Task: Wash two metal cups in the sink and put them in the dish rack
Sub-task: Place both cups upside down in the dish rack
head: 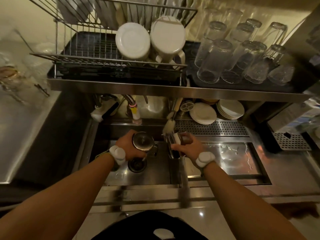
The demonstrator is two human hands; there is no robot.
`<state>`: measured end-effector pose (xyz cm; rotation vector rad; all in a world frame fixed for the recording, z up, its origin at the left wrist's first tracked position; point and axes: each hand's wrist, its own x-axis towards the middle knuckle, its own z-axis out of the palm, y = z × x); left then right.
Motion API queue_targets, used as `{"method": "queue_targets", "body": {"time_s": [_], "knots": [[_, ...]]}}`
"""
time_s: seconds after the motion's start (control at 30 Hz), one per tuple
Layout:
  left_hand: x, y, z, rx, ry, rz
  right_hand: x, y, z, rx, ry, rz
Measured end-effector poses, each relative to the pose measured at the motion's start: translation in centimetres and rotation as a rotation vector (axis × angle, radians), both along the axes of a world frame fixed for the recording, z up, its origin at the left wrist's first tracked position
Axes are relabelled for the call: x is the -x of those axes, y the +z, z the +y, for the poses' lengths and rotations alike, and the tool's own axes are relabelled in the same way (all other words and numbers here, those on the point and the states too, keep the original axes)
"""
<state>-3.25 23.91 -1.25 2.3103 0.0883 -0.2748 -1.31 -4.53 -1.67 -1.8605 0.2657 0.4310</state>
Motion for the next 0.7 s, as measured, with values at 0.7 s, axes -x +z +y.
{"method": "queue_targets", "body": {"time_s": [0.7], "knots": [[3.0,0.3,6.8,-0.059,0.068,-0.059,1.6,-1.5,8.8,0.502,0.076,-0.302]]}}
